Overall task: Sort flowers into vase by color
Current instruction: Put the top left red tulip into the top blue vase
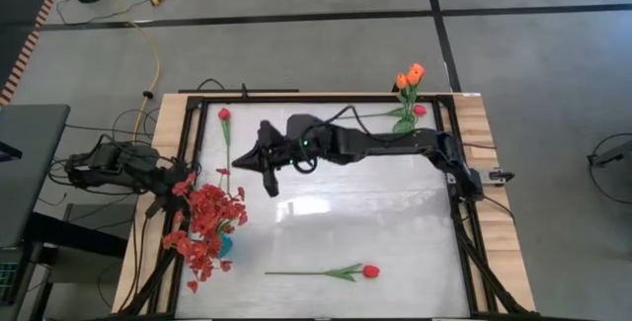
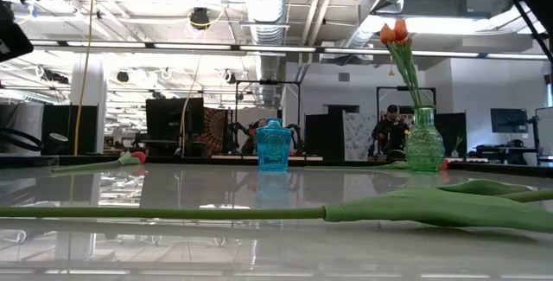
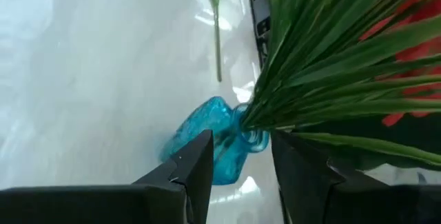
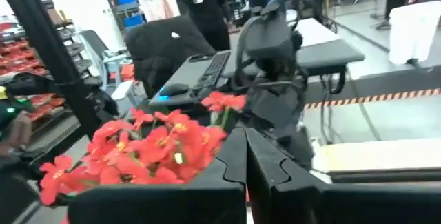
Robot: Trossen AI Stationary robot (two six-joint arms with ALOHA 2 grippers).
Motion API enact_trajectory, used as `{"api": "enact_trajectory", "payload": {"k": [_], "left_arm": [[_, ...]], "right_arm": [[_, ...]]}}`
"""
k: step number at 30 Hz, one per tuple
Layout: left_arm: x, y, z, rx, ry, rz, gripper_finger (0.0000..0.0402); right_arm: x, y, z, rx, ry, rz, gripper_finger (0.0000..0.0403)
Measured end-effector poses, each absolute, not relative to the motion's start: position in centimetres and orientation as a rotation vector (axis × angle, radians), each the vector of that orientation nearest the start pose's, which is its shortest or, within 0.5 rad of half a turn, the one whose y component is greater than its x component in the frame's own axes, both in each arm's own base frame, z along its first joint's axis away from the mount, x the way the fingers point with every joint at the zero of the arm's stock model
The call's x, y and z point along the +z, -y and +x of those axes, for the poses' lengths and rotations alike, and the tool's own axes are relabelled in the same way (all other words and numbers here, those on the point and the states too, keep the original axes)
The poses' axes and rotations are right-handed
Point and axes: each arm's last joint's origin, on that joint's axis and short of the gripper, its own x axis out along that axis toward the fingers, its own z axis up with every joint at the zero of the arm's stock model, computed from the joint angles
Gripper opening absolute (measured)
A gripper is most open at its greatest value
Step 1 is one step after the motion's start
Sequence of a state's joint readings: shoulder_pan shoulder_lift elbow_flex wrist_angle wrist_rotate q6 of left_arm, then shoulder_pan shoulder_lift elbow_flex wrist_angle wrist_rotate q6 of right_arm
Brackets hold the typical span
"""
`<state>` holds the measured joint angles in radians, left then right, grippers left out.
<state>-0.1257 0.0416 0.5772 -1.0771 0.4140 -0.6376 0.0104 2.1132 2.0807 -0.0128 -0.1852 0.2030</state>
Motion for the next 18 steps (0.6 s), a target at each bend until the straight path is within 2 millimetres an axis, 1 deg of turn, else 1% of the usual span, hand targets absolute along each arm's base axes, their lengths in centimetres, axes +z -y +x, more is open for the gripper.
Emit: {"api": "enact_trajectory", "payload": {"k": [2, 4, 6, 8, 13, 18], "left_arm": [[24.7, 1.2, 1.3, -0.294, -0.692, -0.68, 0.0131], [24.8, 1.0, 0.9, -0.205, -0.726, -0.671, 0.0129], [25.5, 0.8, 0.7, -0.144, -0.69, -0.666, 0.0125], [25.9, 0.5, 0.4, -0.062, -0.692, -0.663, 0.0121], [27.5, -0.1, -0.2, 0.141, -0.677, -0.621, 0.0108], [29.8, -0.6, 0.3, 0.325, -0.616, -0.547, 0.0098]], "right_arm": [[38.2, -0.3, 49.5, 0.175, -0.074, 0.181, 0.0023], [38.8, 0.3, 48.6, 0.161, -0.116, 0.157, 0.0023], [39.7, 0.7, 47.8, 0.151, -0.127, 0.128, 0.0023], [40.6, 1.2, 46.8, 0.141, -0.141, 0.097, 0.0023], [42.8, 2.3, 43.9, 0.11, -0.202, 0.027, 0.0023], [44.4, 3.3, 40.7, 0.029, -0.304, -0.023, 0.0024]]}}
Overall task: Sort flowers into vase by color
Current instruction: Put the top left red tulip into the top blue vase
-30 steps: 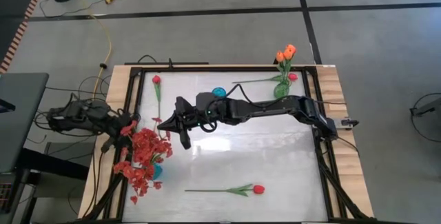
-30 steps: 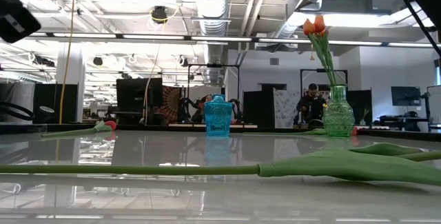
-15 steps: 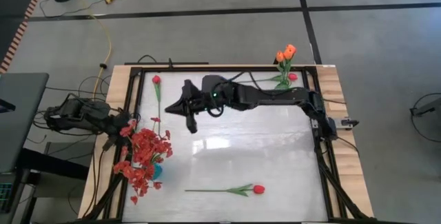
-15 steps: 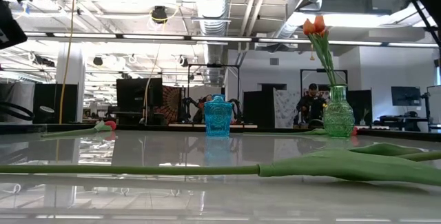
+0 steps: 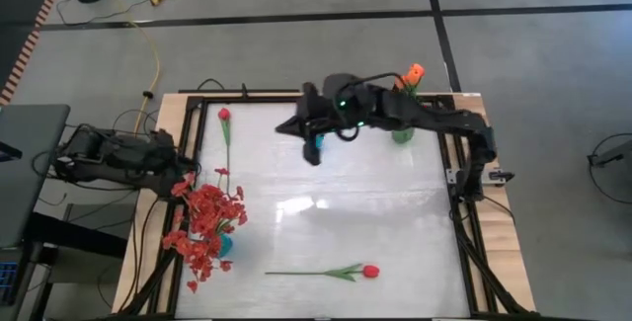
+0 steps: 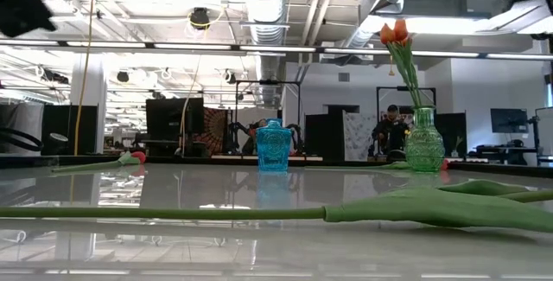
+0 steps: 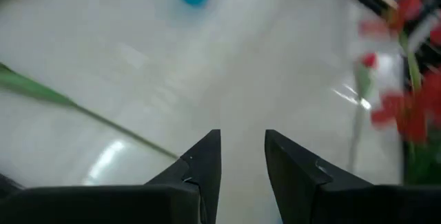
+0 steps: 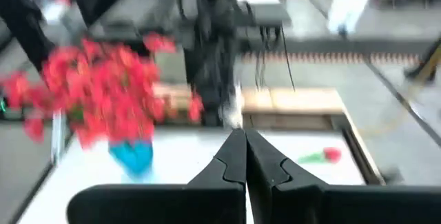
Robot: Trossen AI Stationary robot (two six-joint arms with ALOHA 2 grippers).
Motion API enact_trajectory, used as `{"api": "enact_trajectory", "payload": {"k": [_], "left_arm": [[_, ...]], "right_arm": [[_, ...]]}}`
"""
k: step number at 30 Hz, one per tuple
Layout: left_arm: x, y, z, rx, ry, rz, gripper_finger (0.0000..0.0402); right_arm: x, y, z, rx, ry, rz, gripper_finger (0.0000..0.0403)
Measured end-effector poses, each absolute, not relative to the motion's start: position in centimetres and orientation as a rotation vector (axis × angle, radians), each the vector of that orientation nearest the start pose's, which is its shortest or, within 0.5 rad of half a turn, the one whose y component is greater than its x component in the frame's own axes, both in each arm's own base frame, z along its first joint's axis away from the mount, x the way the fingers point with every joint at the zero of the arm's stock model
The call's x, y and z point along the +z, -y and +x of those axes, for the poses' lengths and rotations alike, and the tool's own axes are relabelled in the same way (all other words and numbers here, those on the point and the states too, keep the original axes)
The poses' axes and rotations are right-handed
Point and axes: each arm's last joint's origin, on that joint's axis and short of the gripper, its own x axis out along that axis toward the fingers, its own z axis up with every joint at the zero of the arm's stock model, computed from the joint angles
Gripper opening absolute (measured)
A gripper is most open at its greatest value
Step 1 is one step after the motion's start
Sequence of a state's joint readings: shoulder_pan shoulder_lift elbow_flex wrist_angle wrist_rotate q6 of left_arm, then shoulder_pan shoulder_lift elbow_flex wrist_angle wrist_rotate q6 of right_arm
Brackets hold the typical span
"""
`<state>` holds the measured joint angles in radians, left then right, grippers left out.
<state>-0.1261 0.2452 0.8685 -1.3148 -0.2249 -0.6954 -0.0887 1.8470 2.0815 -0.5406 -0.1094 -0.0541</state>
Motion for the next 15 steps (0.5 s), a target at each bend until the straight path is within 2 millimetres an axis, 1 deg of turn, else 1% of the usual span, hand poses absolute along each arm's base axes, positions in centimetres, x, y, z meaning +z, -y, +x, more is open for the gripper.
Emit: {"api": "enact_trajectory", "payload": {"k": [4, 7, 9, 12, 15], "left_arm": [[31.8, -0.8, 1.5, 0.414, -0.602, -0.46, 0.0096], [33.2, -0.9, 2.6, 0.497, -0.607, -0.388, 0.0096], [34.1, -0.9, 3.3, 0.546, -0.626, -0.328, 0.0096], [35.4, -1.0, 4.0, 0.588, -0.636, -0.248, 0.0096], [36.9, -1.1, 4.2, 0.617, -0.616, -0.213, 0.0096]], "right_arm": [[44.5, 3.8, 37.9, 0.01, -0.47, -0.014, 0.0024], [43.9, 3.9, 35.9, 0.01, -0.611, -0.008, 0.0024], [43.4, 3.8, 34.7, 0.012, -0.662, -0.002, 0.0024], [42.7, 3.4, 33.1, 0.01, -0.669, 0.019, 0.0024], [41.9, 2.9, 31.8, 0.006, -0.627, 0.052, 0.0024]]}}
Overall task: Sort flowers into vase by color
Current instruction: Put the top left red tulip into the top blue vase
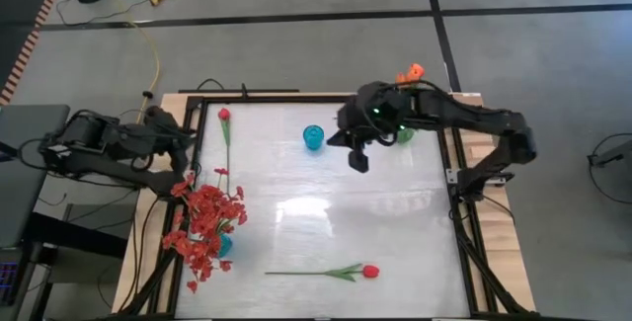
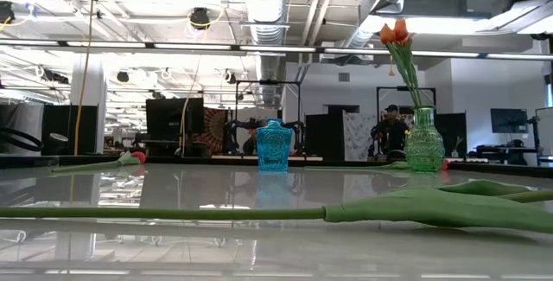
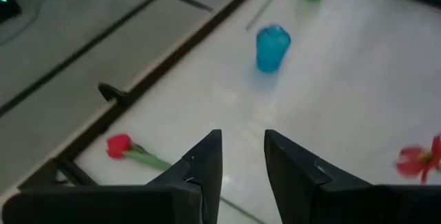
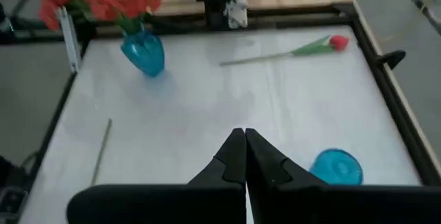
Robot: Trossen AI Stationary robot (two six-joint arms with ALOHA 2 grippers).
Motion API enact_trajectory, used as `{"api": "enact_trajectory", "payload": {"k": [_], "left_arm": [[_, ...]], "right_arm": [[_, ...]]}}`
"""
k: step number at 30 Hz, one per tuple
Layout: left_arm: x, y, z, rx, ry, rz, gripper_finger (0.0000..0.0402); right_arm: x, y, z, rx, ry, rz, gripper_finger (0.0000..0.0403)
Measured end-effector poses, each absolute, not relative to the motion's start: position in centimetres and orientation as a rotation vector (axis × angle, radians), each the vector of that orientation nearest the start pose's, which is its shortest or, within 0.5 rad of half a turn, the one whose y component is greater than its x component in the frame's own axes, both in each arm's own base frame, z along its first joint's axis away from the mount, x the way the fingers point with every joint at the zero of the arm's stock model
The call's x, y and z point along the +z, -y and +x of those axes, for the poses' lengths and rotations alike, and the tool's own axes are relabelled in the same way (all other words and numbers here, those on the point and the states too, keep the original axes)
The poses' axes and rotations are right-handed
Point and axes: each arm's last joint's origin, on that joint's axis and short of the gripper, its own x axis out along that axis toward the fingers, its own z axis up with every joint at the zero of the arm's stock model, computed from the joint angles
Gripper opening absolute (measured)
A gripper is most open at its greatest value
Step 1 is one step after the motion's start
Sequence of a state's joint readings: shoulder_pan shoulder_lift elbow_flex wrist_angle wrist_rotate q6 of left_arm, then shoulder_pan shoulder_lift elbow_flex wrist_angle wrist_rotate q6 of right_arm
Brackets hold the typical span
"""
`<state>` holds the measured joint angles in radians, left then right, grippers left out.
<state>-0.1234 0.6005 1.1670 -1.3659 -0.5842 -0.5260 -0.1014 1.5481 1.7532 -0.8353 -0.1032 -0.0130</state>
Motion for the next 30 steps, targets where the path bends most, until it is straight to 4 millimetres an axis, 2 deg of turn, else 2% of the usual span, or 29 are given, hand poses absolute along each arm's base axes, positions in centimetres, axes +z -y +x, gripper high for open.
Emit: {"api": "enact_trajectory", "payload": {"k": [5, 9, 14, 23, 27, 30], "left_arm": [[38.8, -1.3, 3.8, 0.645, -0.534, -0.229, 0.0096], [39.9, -1.3, 4.3, 0.636, -0.43, -0.257, 0.0096], [40.4, -1.2, 6.5, 0.63, -0.42, -0.241, 0.0096], [40.3, -1.7, 10.5, 0.634, -0.465, -0.261, 0.0096], [39.9, -3.1, 12.1, 0.739, -0.462, -0.353, 0.0096], [39.2, -5.0, 13.6, 0.778, -0.514, -0.474, 0.0096]], "right_arm": [[40.0, 1.8, 30.3, 0.021, -0.528, 0.088, 0.0024], [38.2, 1.0, 29.9, 0.035, -0.48, 0.129, 0.0024], [36.7, 0.4, 29.8, 0.051, -0.478, 0.144, 0.0024], [35.9, -1.1, 29.6, 0.095, -0.541, 0.141, 0.0024], [35.5, -2.0, 29.3, 0.11, -0.592, 0.128, 0.0024], [35.2, -2.6, 29.0, 0.082, -0.623, 0.081, 0.0024]]}}
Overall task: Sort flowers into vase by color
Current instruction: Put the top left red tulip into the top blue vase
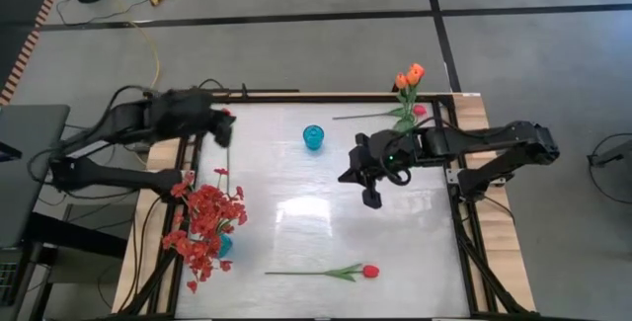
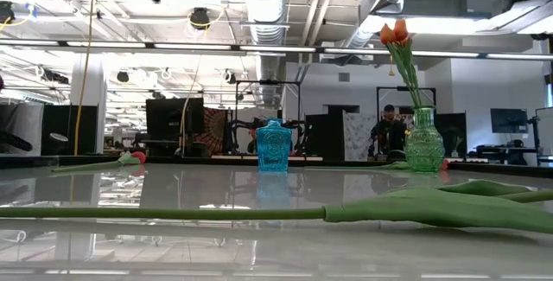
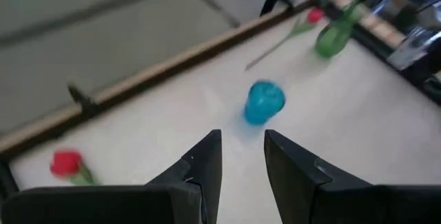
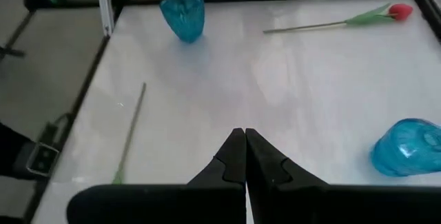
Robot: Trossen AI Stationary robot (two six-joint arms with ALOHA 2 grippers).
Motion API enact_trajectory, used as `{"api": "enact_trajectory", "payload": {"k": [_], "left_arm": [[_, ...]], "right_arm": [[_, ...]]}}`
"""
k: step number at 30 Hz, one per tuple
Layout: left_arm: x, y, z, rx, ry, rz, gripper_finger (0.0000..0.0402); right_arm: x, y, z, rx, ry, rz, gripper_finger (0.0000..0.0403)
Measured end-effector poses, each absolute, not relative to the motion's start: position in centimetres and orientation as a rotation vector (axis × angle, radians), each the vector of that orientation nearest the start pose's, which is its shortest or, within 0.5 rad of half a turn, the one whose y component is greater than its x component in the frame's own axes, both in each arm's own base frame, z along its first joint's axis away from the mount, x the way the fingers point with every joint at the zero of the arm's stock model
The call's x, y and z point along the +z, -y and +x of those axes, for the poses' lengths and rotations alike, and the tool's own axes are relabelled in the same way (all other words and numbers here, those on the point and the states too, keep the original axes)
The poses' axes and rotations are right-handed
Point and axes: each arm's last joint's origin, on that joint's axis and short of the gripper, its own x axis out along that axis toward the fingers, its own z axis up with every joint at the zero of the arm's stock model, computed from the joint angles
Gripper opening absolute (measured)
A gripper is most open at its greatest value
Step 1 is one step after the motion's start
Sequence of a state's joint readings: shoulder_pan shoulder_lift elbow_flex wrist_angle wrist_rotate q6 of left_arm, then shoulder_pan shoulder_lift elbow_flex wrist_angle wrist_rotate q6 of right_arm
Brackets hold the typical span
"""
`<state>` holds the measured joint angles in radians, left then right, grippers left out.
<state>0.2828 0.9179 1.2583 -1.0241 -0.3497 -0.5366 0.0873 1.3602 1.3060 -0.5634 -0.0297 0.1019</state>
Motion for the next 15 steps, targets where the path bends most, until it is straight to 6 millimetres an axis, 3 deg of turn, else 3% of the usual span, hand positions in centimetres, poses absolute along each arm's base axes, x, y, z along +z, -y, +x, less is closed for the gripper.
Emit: {"api": "enact_trajectory", "payload": {"k": [8, 15], "left_arm": [[35.4, -11.9, 15.8, 0.923, -0.737, -0.749, 0.0096], [31.8, -14.7, 17.0, 1.071, -1.003, -0.815, 0.0096]], "right_arm": [[33.2, -3.2, 27.8, 0.109, -0.666, 0.034, 0.0024], [30.9, -2.8, 23.4, 0.085, -0.585, 0.134, 0.0024]]}}
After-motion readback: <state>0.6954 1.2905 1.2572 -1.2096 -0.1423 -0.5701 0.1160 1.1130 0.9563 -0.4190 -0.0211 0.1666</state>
